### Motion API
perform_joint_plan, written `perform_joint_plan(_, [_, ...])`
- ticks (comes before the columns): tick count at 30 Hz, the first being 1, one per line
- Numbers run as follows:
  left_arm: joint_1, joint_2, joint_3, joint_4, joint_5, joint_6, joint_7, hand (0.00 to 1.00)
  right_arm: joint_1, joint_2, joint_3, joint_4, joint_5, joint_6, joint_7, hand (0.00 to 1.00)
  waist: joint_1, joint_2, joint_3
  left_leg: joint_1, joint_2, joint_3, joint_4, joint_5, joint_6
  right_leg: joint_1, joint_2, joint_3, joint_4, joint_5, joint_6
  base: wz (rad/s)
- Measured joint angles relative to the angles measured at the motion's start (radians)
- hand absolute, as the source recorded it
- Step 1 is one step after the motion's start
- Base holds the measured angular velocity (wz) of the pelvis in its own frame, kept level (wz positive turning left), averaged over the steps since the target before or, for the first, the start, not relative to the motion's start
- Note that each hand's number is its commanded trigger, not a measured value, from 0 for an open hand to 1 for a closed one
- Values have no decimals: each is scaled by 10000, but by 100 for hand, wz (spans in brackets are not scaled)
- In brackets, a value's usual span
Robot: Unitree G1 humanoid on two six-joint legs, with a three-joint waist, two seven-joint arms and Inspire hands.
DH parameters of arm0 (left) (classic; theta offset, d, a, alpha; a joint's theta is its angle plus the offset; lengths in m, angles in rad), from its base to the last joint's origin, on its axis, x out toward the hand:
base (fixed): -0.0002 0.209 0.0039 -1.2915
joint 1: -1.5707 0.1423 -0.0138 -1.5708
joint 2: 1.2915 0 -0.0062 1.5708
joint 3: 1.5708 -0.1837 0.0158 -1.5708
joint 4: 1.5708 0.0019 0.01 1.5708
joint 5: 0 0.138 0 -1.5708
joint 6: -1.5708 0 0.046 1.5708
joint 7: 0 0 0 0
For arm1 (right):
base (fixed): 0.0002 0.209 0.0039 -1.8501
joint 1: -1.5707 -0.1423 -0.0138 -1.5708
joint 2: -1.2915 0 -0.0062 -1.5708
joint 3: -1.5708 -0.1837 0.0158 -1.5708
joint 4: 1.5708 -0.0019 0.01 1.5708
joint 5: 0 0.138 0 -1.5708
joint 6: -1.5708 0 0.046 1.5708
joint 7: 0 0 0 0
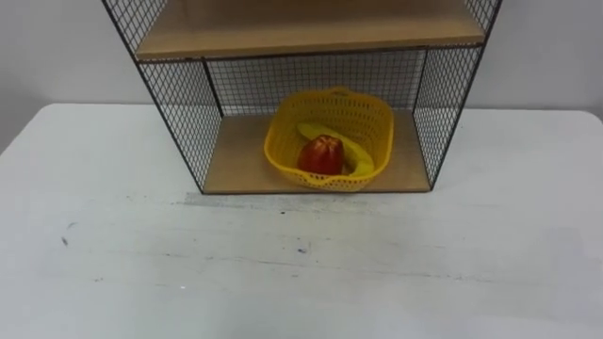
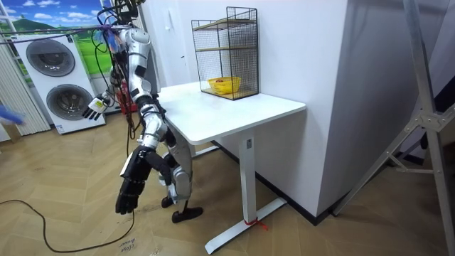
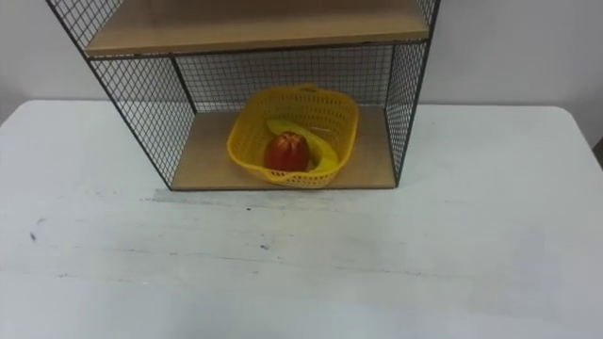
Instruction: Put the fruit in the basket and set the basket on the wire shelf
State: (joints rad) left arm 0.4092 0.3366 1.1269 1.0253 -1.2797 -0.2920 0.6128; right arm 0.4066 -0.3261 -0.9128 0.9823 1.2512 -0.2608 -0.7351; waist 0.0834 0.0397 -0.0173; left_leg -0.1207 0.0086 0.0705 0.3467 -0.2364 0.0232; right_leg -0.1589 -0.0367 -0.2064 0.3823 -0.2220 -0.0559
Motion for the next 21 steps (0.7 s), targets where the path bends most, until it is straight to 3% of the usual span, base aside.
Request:
perform_joint_plan(2, [-170, -83, -361, 204, 419, 3, -46, 0, -107, 51, 313, 450, -47, 0, 191, 0, -56, -54, -20, 12, 22, 72, -14, -1, 0, 45, 27, 68, -36, 45, 14, -5])
perform_joint_plan(5, [-290, -605, -1575, 436, 1560, 15, -327, 0, -388, 315, 1162, 1413, -710, 11, 608, 0, -277, -154, -19, 37, 21, 113, -109, 2, -2, 114, 53, 116, -214, 238, 83, -4])
perform_joint_plan(8, [-472, -1283, -2938, 894, 3499, 390, -985, 0, -639, 1061, 1861, 2025, -1701, 222, 888, 0, -530, -242, -25, 105, 42, 140, -127, 0, 5, 245, 92, 159, -409, 347, 126, -4])
perform_joint_plan(10, [-502, -1580, -3642, 1000, 4778, 679, -1536, 0, -751, 1323, 2308, 2422, -2375, 505, 1209, 0, -666, -259, -18, 166, 41, 158, -194, -2, 12, 350, 105, 158, -581, 447, 150, 0])
perform_joint_plan(14, [-589, -1747, -4523, 1544, 7686, 1335, -2936, 0, -1245, 1386, 3017, 3331, -4780, 1259, 2076, 0, -732, -310, -6, 437, 10, 450, -442, 4, 15, 426, 117, 450, -684, 565, 195, -24])
perform_joint_plan(16, [-698, -1835, -5318, 1666, 9518, 1815, -3593, 0, -1585, 1374, 3969, 3581, -6237, 1722, 2648, 0, -735, -334, 8, 718, 28, 706, -605, 5, 13, 565, 146, 674, -780, 647, 208, -26])
perform_joint_plan(19, [-988, -1848, -6595, 1650, 10943, 2438, -4301, 0, -1920, 1363, 5089, 3567, -7145, 2294, 3426, 0, -778, -339, 18, 898, 92, 757, -602, 4, 16, 829, 239, 710, -1123, 782, 202, -9])
perform_joint_plan(21, [-1228, -1850, -7033, 1633, 11842, 2777, -4676, 0, -2050, 1365, 5456, 3472, -7818, 2516, 3802, 0, -799, -391, 42, 969, 120, 832, -617, 18, 12, 889, 239, 705, -1136, 802, 201, 0])
